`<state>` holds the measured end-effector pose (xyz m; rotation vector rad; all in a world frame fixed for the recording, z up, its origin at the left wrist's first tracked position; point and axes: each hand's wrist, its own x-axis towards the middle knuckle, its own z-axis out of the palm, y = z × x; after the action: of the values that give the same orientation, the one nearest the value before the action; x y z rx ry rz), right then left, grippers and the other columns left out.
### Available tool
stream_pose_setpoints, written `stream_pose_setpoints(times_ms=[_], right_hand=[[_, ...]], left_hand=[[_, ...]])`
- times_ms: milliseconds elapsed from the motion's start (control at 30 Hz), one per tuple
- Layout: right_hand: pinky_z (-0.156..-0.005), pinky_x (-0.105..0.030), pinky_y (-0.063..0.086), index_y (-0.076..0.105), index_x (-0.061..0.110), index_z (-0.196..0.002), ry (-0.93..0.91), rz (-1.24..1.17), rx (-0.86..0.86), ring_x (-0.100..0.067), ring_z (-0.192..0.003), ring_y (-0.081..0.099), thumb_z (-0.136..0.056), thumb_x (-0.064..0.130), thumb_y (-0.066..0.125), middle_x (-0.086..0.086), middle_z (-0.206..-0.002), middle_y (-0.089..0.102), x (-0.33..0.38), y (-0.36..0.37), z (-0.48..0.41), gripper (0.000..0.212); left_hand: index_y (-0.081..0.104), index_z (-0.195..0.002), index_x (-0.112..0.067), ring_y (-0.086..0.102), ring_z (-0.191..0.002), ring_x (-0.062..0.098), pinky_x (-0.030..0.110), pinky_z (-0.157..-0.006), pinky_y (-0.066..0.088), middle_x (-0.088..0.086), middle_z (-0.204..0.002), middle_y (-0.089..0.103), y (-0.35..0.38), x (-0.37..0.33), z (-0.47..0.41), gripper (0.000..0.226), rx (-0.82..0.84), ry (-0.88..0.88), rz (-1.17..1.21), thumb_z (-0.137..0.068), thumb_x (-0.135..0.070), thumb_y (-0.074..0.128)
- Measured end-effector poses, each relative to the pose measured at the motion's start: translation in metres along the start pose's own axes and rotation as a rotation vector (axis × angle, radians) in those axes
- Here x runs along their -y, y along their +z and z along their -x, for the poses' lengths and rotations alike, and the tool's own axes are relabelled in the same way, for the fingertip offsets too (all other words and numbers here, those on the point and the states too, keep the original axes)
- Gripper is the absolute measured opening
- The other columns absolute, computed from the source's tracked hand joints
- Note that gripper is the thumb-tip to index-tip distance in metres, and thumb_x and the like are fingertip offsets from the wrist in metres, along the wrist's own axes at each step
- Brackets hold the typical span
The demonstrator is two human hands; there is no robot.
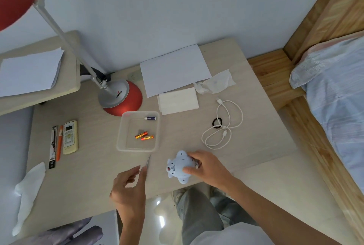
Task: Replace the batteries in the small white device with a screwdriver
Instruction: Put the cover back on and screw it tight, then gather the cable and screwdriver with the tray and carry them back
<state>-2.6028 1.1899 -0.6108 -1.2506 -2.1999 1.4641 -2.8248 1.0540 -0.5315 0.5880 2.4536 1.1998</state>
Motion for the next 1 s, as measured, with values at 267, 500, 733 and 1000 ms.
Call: stream_pose_setpoints(times_ms=[267,500,733,1000], right_hand=[[-0.083,-0.020,0.048,0.066,0.022,-0.143,0.047,0.146,-0.093,-0.002,-0.087,0.056,-0.101,0.056,0.067,0.013,-0.123,0.064,-0.007,-0.032,0.019,0.054],[-0.088,-0.042,0.059,0.073,0.022,-0.128,0.332,0.246,-0.506,-0.019,-0.107,0.065,-0.100,0.033,0.073,0.003,-0.118,0.064,-0.025,-0.103,-0.004,0.031],[-0.078,-0.039,0.056,0.061,0.023,-0.121,0.494,0.442,-0.309,-0.026,-0.116,0.055,-0.094,0.043,0.071,-0.002,-0.124,0.050,-0.028,-0.104,-0.041,0.035],[-0.070,-0.037,0.052,0.058,0.022,-0.112,0.458,0.396,-0.322,-0.025,-0.085,0.065,-0.104,0.026,0.061,0.000,-0.111,0.051,-0.044,-0.107,-0.026,0.010]], left_hand=[[0.082,-0.100,-0.023,0.071,-0.087,0.020,0.045,-0.087,0.060,-0.004,-0.094,0.076,0.018,-0.047,0.004,0.020,0.123,0.091,0.030,-0.082,-0.021,0.091],[0.081,-0.112,-0.024,0.073,-0.092,0.011,0.032,-0.083,0.060,-0.011,-0.102,0.077,0.047,-0.085,-0.005,0.035,0.339,0.276,-0.063,-0.079,-0.029,0.093],[0.078,-0.121,-0.027,0.069,-0.096,0.008,0.026,-0.084,0.060,-0.011,-0.113,0.075,0.122,-0.121,-0.026,0.041,0.539,0.454,-0.179,-0.084,-0.039,0.089],[0.074,-0.124,-0.026,0.062,-0.111,0.019,0.036,-0.072,0.061,-0.005,-0.119,0.067,0.209,-0.122,-0.051,0.031,0.667,0.995,-0.608,-0.094,-0.032,0.077]])
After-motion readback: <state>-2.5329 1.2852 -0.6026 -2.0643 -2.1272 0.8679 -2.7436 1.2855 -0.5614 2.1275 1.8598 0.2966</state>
